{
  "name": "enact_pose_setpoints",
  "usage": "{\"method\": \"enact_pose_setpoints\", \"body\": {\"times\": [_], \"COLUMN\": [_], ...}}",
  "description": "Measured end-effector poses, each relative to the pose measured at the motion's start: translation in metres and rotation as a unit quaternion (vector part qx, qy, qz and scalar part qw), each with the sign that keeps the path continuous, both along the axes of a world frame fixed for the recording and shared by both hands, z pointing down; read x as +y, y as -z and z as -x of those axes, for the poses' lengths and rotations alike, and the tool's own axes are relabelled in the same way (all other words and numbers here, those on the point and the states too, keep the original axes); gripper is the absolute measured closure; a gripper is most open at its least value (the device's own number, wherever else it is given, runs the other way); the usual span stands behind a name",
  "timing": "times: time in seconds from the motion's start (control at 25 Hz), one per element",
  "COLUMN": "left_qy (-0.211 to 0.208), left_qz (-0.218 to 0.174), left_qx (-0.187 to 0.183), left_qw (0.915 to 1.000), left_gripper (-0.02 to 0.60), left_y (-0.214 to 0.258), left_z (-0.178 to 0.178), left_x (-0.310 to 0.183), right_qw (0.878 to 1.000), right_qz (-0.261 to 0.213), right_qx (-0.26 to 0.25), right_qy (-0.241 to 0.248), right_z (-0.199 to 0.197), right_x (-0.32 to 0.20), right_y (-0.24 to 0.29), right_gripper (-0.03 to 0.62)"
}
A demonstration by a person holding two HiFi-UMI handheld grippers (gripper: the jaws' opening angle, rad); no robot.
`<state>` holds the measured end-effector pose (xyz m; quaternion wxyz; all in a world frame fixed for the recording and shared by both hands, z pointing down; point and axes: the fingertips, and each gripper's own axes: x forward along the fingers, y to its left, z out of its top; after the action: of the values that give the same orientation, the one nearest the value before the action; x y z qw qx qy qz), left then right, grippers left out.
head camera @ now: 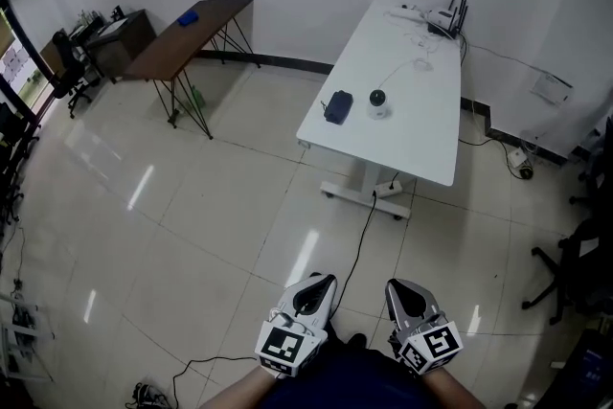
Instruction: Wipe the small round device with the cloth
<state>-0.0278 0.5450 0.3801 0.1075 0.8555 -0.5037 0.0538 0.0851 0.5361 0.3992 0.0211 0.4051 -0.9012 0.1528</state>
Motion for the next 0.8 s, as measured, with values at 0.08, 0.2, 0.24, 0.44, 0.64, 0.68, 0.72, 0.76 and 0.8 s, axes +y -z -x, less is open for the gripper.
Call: {"method": "enact_pose_setpoints", "body": {"times": [0.08, 0.2, 0.24, 0.44, 0.64, 0.68, 0.72, 0.76, 0.8], "left_qy": [-0.018, -0.043, -0.052, -0.099, -0.111, -0.11, -0.108, -0.106, -0.102], "left_qz": [0.002, -0.004, -0.007, -0.009, 0.0, 0.002, 0.005, 0.009, 0.012], "left_qx": [0.004, 0.012, 0.014, 0.027, 0.034, 0.033, 0.032, 0.03, 0.027], "left_qw": [0.9998, 0.999, 0.9985, 0.9947, 0.9933, 0.9934, 0.9936, 0.9939, 0.9943], "left_gripper": [0.58, 0.58, 0.58, 0.58, 0.579, 0.578, 0.578, 0.578, 0.578], "left_y": [-0.004, 0.003, 0.007, 0.009, 0.002, 0.001, 0.0, -0.003, -0.005], "left_z": [0.005, 0.018, 0.022, 0.036, 0.052, 0.055, 0.058, 0.059, 0.06], "left_x": [-0.03, -0.078, -0.093, -0.147, -0.194, -0.203, -0.212, -0.221, -0.231], "right_qw": [1.0, 0.999, 0.999, 0.998, 0.997, 0.997, 0.997, 0.997, 0.997], "right_qz": [0.004, 0.007, 0.006, -0.001, 0.008, 0.01, 0.012, 0.013, 0.014], "right_qx": [0.002, 0.007, 0.011, 0.035, 0.047, 0.047, 0.045, 0.043, 0.041], "right_qy": [-0.017, -0.038, -0.041, -0.049, -0.061, -0.064, -0.066, -0.068, -0.07], "right_z": [0.005, 0.021, 0.028, 0.063, 0.076, 0.077, 0.077, 0.077, 0.075], "right_x": [-0.031, -0.077, -0.092, -0.144, -0.186, -0.194, -0.203, -0.211, -0.22], "right_y": [-0.002, 0.004, 0.007, 0.015, 0.012, 0.012, 0.011, 0.01, 0.009], "right_gripper": [0.583, 0.583, 0.583, 0.583, 0.583, 0.583, 0.583, 0.583, 0.583]}}
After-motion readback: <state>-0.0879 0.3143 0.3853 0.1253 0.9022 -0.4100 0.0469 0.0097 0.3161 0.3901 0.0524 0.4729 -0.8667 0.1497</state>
